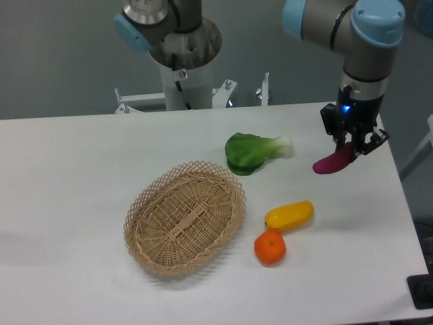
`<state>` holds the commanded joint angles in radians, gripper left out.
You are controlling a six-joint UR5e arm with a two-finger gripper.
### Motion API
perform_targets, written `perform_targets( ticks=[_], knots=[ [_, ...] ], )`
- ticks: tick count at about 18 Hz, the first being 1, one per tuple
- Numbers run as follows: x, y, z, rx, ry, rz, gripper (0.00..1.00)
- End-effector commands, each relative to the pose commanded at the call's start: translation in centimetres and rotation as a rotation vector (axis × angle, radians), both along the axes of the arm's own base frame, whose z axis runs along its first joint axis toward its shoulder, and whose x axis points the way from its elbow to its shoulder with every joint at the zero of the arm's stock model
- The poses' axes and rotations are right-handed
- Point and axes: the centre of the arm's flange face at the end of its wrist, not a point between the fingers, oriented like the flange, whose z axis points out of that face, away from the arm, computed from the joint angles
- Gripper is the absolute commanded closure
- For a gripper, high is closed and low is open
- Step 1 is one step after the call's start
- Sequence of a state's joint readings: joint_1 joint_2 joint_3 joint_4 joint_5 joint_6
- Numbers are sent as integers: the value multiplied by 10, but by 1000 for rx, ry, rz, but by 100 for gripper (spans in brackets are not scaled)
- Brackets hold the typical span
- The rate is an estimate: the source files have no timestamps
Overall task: Place the sweet potato on the table
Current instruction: 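Lower the held purple sweet potato toward the table surface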
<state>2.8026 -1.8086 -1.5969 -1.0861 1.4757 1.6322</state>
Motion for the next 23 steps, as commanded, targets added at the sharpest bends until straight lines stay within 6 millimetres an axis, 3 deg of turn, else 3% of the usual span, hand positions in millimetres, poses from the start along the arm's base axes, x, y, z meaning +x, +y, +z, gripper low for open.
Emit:
perform_targets(
  ticks=[13, 19, 23],
  knots=[
    [16, 2, -34, -13, -45, 9, 76],
    [26, 0, -67, 32, 23, 88, 76],
    [21, 4, -85, 22, 19, 65, 76]
  ],
)
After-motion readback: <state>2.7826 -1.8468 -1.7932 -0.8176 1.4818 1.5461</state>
